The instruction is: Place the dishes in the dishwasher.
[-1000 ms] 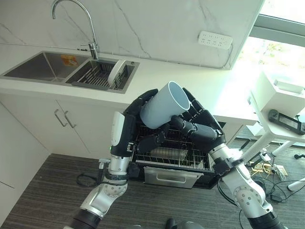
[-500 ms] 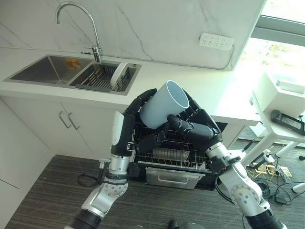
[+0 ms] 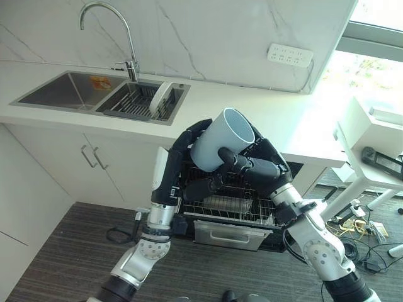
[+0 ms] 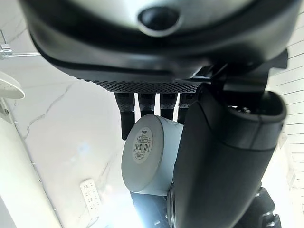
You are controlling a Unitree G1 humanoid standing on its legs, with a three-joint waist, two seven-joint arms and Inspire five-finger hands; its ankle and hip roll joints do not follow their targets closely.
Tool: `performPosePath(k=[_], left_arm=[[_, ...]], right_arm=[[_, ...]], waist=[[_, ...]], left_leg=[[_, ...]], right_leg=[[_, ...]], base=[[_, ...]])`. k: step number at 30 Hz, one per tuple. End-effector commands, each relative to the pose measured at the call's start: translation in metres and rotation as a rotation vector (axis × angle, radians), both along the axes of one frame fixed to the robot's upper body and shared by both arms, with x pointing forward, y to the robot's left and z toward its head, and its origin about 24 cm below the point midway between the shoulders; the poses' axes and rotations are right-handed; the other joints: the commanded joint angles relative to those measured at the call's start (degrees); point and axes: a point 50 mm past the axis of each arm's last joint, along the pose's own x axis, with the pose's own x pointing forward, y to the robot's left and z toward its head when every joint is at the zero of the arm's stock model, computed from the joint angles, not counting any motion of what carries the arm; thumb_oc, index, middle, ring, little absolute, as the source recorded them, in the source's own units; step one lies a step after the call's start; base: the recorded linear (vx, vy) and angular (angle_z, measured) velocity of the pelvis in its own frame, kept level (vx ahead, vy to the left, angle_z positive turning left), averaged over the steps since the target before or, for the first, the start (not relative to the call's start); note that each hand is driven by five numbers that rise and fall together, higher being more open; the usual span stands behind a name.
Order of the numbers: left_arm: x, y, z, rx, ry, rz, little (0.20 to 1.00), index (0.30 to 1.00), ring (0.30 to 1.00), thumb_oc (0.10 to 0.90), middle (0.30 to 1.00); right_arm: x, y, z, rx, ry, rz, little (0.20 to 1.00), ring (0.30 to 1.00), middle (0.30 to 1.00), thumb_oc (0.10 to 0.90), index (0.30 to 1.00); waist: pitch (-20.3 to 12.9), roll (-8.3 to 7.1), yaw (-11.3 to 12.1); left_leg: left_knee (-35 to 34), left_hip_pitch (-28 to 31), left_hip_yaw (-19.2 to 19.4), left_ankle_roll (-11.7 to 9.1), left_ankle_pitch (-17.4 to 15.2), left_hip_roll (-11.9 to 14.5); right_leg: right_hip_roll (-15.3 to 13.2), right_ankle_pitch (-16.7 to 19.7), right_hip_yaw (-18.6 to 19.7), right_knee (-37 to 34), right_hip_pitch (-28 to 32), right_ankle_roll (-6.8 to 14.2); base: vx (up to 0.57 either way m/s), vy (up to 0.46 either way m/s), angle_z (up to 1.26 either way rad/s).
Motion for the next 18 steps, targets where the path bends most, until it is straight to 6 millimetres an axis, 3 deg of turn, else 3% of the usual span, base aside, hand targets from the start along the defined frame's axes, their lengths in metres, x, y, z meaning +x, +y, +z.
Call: performPosePath(k=[1, 18], left_arm=[[-0.01, -0.037, 0.037, 0.023, -0.214, -0.28, 0.3, 0.3, 0.3, 0.4, 0.3], [-0.015, -0.052, 0.036, 0.069, -0.187, -0.418, 0.3, 0.3, 0.3, 0.4, 0.3]], right_arm=[[0.002, 0.01, 0.07, 0.168, -0.318, 0.03, 0.9, 0.9, 0.9, 0.8, 0.9], [0.003, 0.016, 0.071, 0.146, -0.328, 0.053, 0.9, 0.9, 0.9, 0.8, 0.9]], waist=[[-2.5, -0.71, 0.7], [-2.6, 0.01, 0.3]], left_leg=[[-2.8, 1.7, -0.3, 0.5, -5.6, 1.5], [-2.8, 1.5, -0.2, 0.4, -5.5, 1.4]], right_leg=[[-5.7, -5.1, 1.4, 0.1, 4.6, 9.0], [-5.8, -5.5, 1.5, 0.1, 4.5, 8.8]], base=[[0.0, 0.0, 0.0], [0.0, 0.0, 0.0]])
